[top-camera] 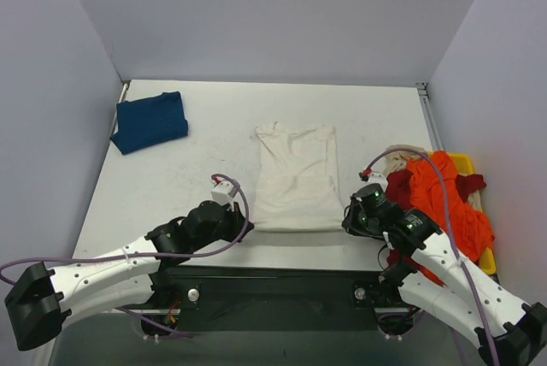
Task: Fold and stack the t-shirts
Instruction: Grab one side of the 2/3 rectangular tshirt with both arms, then fold the long partially folded tshirt into a neat square
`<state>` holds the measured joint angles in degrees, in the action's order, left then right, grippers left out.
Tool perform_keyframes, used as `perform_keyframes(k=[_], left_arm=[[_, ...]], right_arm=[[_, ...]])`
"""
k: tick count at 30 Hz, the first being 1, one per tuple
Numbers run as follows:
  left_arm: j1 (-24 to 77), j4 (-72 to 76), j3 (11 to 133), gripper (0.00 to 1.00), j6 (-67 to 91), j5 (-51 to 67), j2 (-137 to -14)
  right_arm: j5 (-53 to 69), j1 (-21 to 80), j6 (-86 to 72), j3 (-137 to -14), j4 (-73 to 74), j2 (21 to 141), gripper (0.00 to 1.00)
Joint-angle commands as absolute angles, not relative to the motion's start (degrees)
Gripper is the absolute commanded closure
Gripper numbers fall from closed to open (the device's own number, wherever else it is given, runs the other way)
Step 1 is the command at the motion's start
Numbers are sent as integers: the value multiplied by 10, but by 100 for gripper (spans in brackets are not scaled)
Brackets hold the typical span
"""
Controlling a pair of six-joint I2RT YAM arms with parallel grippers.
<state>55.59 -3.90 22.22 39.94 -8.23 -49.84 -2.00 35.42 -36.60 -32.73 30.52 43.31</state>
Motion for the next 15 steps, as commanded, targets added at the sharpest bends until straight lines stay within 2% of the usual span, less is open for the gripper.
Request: perform_keyframes(k=[1,8,15], left_arm=[[566,-119,262,100,397,-104,-454],[570,-122,301,100,383,-107,-421],[563,-63,351,100,344,-106,-489]], right_arm=[[-96,379,-383,-379,401,400,100],[-152,397,-367,-449,419,389,100],[-240,396,-329,-533,410,460,100]])
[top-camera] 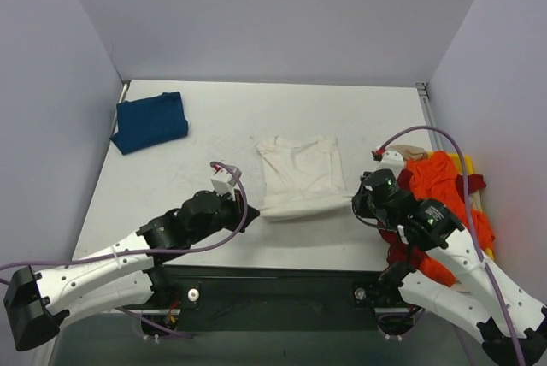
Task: Fold and stack the t-shirts
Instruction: Fold the long partially folded tshirt into a neat square
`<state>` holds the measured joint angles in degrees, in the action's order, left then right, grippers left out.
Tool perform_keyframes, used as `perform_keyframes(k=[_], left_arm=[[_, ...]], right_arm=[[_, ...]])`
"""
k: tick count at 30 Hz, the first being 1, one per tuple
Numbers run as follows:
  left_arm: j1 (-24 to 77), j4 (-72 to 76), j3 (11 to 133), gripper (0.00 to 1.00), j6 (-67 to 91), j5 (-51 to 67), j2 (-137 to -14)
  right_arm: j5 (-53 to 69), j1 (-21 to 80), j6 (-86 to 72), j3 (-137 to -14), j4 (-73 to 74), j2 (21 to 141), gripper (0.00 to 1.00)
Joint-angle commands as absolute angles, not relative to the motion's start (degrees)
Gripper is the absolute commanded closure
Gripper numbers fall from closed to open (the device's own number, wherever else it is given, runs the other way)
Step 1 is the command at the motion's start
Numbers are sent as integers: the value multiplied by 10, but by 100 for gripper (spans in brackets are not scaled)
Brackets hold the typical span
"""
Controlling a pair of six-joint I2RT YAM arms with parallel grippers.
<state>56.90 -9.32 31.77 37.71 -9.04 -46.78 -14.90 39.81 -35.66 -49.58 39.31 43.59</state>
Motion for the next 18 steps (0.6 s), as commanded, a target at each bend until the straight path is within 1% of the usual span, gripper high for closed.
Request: perform_keyframes(k=[1,5,9,13,18], left_arm=[[559,-57,359,100,340,-101,-497],[532,-10,366,100,331,-61,-529],[499,45,373,100,325,-10,-574],[457,83,377,100,327,30,-613],[411,140,387,100,337,77,-671]], right_arm=[[-246,394,-324,-542,407,476,100],[-254,374,-290,-581,383,513,100],[-201,323,-261,-603,337,553,100],[-176,272,-239,-630,309,611,100],[-149,240,-218,-677,277,686,100]])
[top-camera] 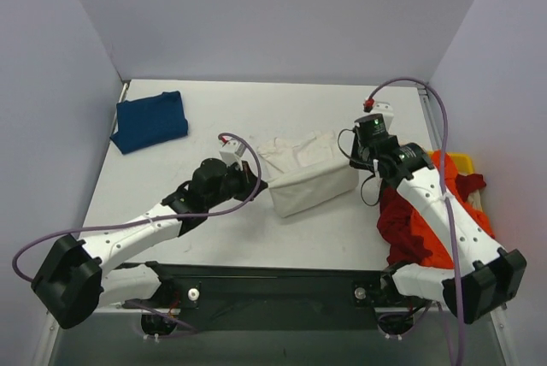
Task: Fold and stack the t-shirts
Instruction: Fold the long partially folded tshirt into a neat square
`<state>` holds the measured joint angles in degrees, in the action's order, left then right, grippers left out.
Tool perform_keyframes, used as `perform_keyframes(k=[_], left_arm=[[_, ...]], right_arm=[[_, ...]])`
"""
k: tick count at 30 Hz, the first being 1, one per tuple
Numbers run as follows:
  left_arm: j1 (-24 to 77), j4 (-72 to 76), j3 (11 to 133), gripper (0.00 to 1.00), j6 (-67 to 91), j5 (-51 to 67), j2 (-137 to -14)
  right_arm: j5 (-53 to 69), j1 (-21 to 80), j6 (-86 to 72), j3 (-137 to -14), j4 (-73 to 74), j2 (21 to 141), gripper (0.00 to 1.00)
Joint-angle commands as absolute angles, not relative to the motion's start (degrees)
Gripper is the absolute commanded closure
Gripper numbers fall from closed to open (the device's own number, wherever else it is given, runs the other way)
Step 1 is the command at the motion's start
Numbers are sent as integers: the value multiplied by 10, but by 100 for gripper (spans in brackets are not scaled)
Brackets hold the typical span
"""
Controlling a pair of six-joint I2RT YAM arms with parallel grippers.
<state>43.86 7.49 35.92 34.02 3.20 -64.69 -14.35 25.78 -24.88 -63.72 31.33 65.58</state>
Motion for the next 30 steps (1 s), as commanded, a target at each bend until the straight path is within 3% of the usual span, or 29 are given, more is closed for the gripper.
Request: perform_keyframes(k=[1,15,30], left_arm=[[403,148,389,100,339,85,-680],[260,277,446,100,377,199,-855],[199,317,550,100,408,262,-1055]], right_arm=[[-149,236,-212,-698,274,712,100],[-124,185,-162,-897,261,948,100],[-108,165,-148,-1034,260,1131,100]])
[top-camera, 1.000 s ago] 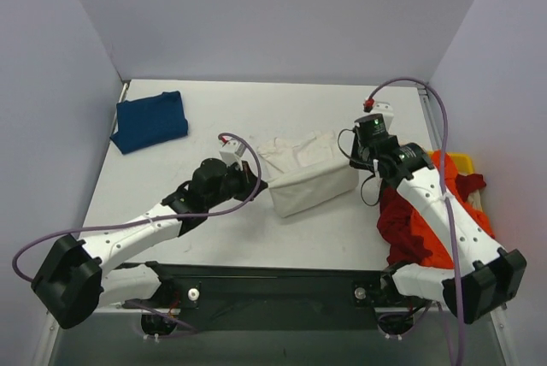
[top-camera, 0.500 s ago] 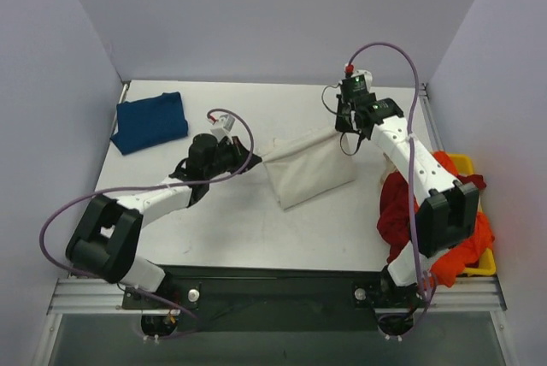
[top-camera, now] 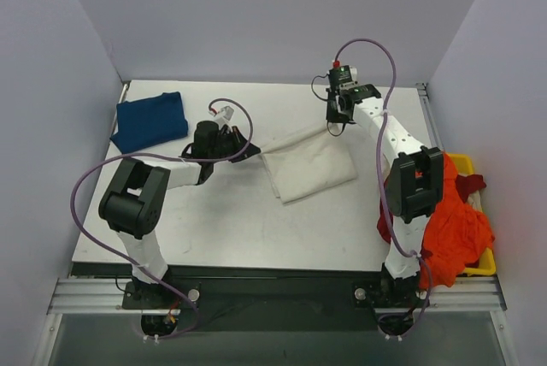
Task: Fold and stack the t-shirts
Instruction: Fold the long partially folded tshirt into a neat square
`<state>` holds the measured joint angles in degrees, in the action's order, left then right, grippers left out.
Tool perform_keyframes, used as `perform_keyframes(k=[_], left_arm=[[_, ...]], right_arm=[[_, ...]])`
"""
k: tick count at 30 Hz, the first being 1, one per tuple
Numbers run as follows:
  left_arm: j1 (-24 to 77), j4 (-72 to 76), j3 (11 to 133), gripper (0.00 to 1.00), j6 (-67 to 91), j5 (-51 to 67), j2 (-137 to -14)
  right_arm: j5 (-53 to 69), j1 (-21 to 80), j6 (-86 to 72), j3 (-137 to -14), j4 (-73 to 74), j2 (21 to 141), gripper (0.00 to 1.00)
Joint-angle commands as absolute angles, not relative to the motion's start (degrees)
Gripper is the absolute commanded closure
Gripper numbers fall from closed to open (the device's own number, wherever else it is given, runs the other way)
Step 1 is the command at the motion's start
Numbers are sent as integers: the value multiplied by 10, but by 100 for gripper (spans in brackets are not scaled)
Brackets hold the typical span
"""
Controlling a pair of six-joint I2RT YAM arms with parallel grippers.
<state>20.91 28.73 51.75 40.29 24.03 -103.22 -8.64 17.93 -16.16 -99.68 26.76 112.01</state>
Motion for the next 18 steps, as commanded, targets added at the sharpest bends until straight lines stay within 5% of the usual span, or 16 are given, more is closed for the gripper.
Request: perform_keyframes(k=[1,4,5,6,7,9,11,18], left_arm=[[198,318,555,100,412,263,-1068],[191,324,557,99,424,253,-1082],[188,323,558,91,425,242,-1083],[187,320,559,82,424,232,-1081],[188,300,562,59,411,221,-1071],[193,280,563,44,396,182,-1055],[198,264,550,30,377,146,-1027],[224,283,499,27,371,134,-971]], right_arm=[[-106,163,-149,-1043,260,1137,100],[-97,159,-146,-1061,260,1159,100],[-89,158,-142,-1075,261,1165,100],[-84,157,-139,-1082,261,1176,80],[-78,156,-136,-1091,268,1181,65],[-71,156,-128,-1122,286,1194,39],[-69,157,-128,-1122,293,1189,34],[-25,164,-136,-1019,272,1101,33]])
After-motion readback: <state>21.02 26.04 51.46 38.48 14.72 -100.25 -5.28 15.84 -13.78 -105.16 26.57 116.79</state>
